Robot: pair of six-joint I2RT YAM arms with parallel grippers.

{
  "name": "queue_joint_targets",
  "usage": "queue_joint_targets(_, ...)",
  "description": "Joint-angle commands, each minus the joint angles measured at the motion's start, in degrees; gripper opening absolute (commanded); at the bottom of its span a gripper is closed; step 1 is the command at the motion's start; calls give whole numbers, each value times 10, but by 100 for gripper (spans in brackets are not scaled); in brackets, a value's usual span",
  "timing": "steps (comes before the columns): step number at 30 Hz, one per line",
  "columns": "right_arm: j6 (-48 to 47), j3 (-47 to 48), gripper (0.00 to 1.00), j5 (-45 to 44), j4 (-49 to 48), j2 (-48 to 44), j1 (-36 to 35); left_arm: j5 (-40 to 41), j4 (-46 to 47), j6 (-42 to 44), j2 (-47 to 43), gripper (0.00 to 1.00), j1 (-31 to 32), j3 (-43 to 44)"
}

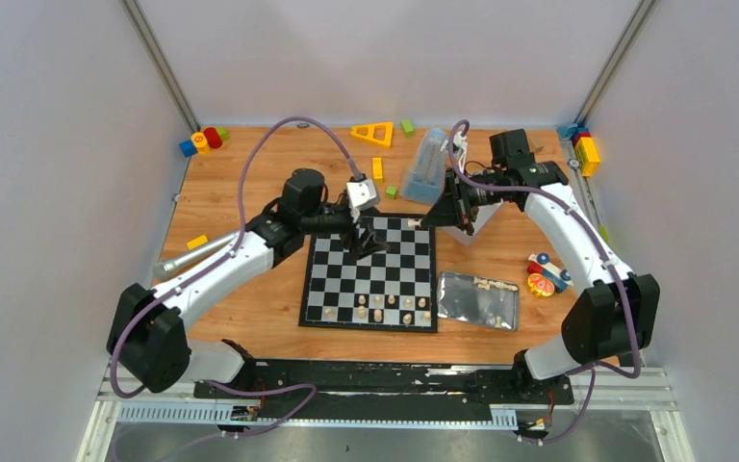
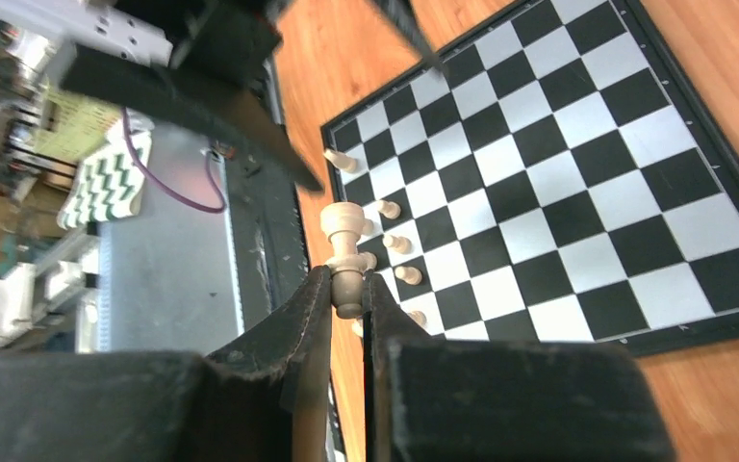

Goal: Set up the chess pieces on the board
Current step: Place the chess piece on the chessboard.

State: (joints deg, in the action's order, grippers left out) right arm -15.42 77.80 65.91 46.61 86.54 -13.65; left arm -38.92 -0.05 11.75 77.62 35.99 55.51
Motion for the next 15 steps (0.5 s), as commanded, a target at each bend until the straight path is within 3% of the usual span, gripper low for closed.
queue_joint_targets(1,-147,55,0,-98,150,-33,-35,23,-132,72,-61,92,-58,48)
queue_joint_targets(8,-178,40,0,-347,195,-46,-229,69,-279,69,-96,95,-181,77)
queue_joint_targets(15,-189,68,0,-509,265,11,-336,126,-354,59,-125,99,-264,93)
